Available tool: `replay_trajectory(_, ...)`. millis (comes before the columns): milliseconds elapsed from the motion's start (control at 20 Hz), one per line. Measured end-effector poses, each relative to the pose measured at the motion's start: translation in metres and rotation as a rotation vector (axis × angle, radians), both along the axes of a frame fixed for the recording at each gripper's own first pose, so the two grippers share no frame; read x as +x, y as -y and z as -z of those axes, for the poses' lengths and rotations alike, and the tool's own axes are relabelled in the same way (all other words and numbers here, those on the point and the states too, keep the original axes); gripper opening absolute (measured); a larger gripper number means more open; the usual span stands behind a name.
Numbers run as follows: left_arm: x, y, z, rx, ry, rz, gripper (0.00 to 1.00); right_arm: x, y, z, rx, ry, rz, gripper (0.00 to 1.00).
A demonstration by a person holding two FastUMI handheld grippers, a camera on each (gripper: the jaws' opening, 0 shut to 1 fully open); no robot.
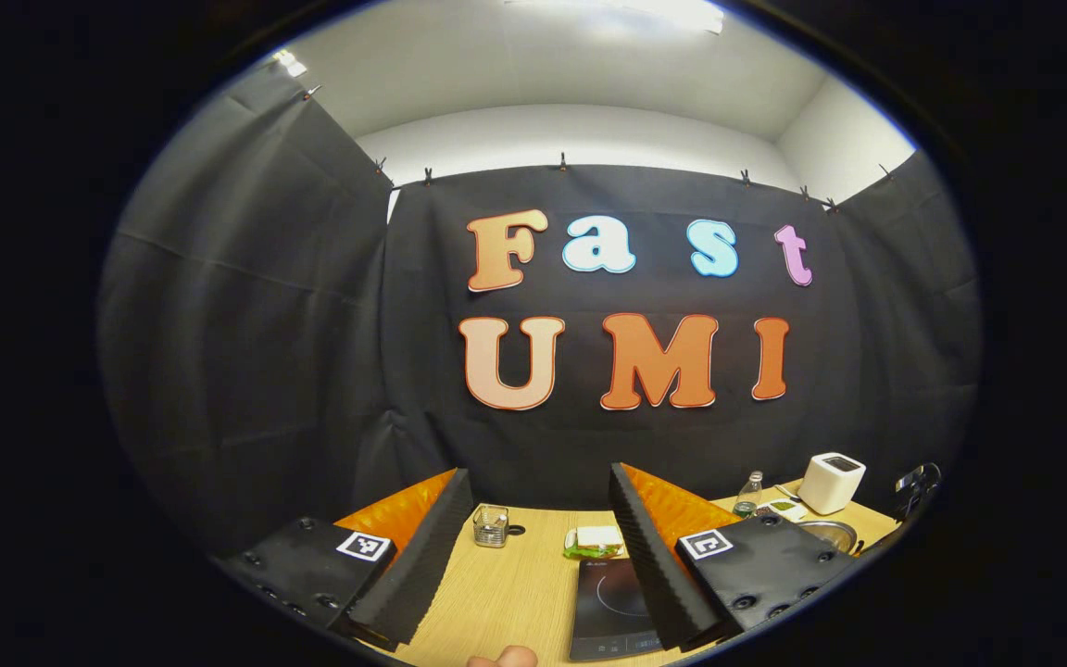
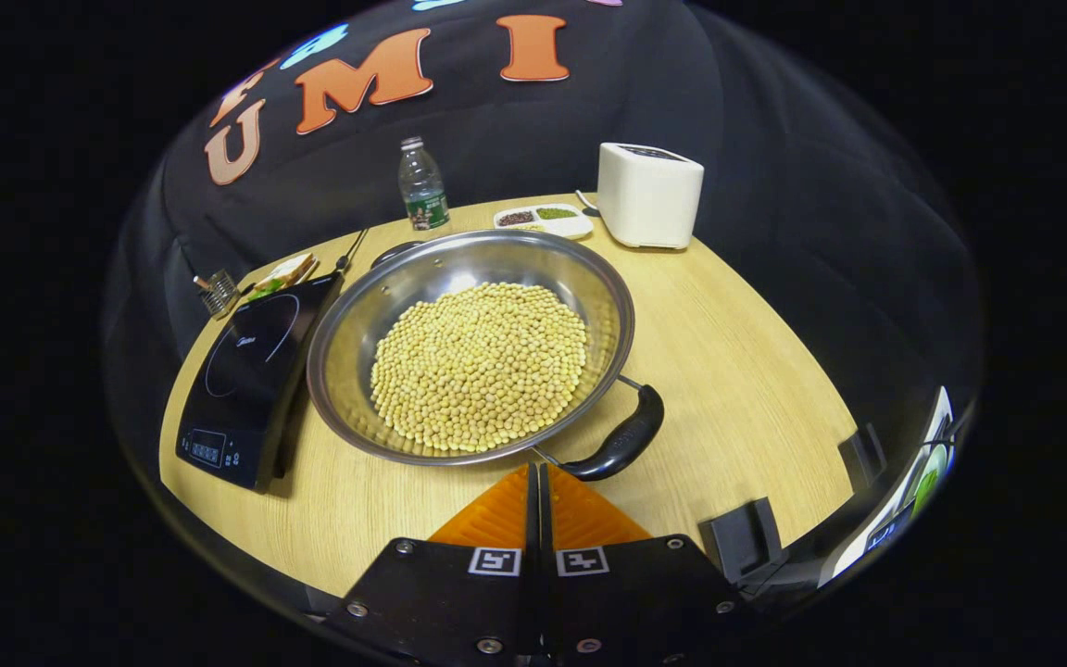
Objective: First push the handle of the pot to place it horizontally, then grasp the pot with both hands and set it on the induction cooktop.
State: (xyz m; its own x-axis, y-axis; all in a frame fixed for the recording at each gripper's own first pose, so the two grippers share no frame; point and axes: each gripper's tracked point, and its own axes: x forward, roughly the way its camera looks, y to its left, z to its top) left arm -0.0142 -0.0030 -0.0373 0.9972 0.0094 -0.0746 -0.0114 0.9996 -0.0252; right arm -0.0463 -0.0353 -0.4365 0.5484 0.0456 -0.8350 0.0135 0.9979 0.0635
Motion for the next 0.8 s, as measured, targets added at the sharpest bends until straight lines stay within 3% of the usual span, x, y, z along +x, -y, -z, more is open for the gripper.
replay_trajectory(800,0.006,-0.002,-0.002,0.005,-0.002,-0.025,0.98,0.051,0.06,0.022,-0.043,-0.025,0.083,0.0)
